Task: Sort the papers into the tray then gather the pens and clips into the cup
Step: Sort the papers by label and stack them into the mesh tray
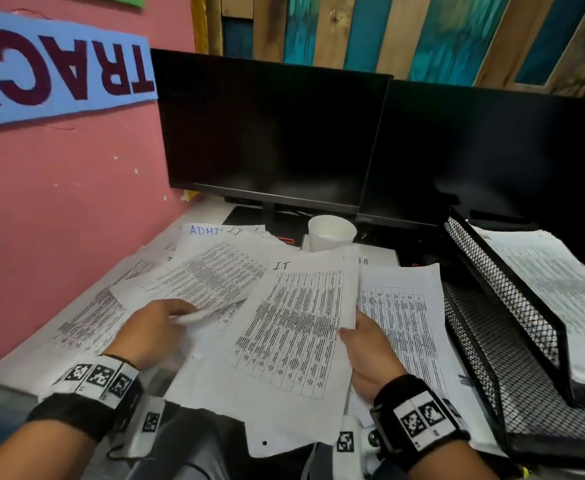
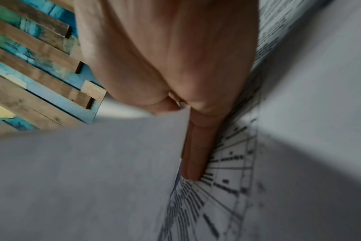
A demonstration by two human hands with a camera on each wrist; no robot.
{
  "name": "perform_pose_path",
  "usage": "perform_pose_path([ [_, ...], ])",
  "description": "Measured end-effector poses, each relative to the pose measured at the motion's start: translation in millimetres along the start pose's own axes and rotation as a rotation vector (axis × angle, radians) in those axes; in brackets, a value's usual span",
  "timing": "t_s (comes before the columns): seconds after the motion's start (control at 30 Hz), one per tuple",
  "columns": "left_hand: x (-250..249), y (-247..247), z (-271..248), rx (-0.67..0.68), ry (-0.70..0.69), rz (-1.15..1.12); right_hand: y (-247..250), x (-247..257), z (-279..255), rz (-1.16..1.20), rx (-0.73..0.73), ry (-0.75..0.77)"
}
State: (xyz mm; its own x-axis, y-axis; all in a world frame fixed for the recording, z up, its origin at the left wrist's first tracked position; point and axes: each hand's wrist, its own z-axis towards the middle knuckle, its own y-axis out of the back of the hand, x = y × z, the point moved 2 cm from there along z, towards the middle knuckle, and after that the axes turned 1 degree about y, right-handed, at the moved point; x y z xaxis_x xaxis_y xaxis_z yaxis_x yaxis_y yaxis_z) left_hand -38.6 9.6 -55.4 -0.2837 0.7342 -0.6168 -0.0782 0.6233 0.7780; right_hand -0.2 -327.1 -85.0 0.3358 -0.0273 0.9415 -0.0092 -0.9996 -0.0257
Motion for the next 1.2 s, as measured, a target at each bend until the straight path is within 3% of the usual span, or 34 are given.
perform_pose_path([
  [0.17,6.9,15.9,3.3,-0.220,-0.030,-0.138,7.2,-0.3,-3.8,0.021,-0.007,-0.002],
  [0.37,-41.7,34.6,-11.6,-0.426,-0.197,-0.257,10.1,0.1,-8.8,0.082,-0.018,-0.033],
  [0.47,-75.1,22.4,-22.9,-0.294,-0.281,-0.247,6.8,2.7,-16.2,0.178,-0.024,-0.057],
  [0.67,-109.2,-41.1,-36.0,0.186,-0.392,-0.162,-2.0,6.0,-23.1,0.389,-0.022,-0.058],
  [0.87,-124.1,-79.0,-63.6,0.605,-0.407,-0.345,3.4,10.3,-23.3,0.235,0.041,0.056],
  [1.0,-106.8,-53.9,-43.9,0.419,-0.401,-0.306,21.4,11.8,-18.4,0.210,-0.070,0.087],
  [1.2,-55.3,-17.8,-7.3,0.351,-0.249,0.207,47.0,22.2,-16.7,0.234,-0.176,0.075],
])
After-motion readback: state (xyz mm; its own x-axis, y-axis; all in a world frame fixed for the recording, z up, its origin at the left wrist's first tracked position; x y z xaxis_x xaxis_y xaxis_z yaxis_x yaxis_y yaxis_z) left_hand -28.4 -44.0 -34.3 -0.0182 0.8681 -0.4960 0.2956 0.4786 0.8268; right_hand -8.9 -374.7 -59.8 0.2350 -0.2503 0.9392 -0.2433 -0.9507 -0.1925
